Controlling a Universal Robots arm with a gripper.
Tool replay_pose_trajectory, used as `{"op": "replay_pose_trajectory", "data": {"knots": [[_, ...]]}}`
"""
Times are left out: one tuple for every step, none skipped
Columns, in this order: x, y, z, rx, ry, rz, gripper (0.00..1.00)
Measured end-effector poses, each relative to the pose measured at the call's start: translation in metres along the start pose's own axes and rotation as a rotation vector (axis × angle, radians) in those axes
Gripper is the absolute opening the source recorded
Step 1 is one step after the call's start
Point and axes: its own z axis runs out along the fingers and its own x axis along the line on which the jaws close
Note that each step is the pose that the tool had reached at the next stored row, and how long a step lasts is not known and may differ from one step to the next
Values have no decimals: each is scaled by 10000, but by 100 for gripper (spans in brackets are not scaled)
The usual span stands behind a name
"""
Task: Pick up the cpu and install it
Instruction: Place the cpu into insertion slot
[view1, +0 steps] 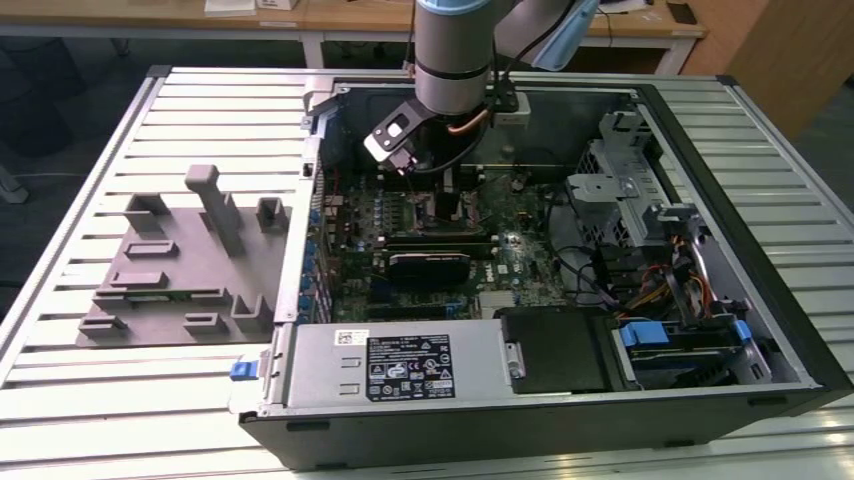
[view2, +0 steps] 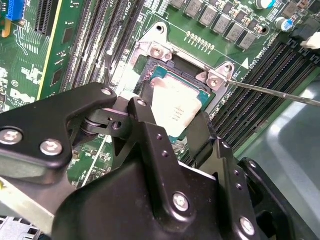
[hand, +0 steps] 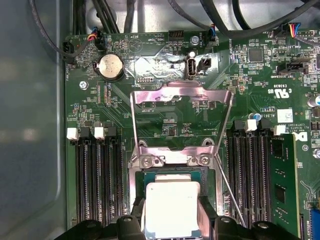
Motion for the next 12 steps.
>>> {"op": "replay_pose_trajectory", "data": {"knots": [[0,0,0,1,-1,0,53],[0,0,-1,1,-3,0,53],[0,0,-2,1,-4,0,60],[-1,0,-2,1,-8,0,60],[-1,1,-2,1,-10,0,60],[-3,3,-3,2,-11,-1,60],[-5,4,-2,1,-11,-1,60],[-7,5,-2,1,-10,0,60],[-10,5,-2,1,-10,0,60],[-13,6,-2,1,-11,0,60],[-18,7,-2,1,-12,-1,60],[-22,7,-2,1,-12,0,60]]}}
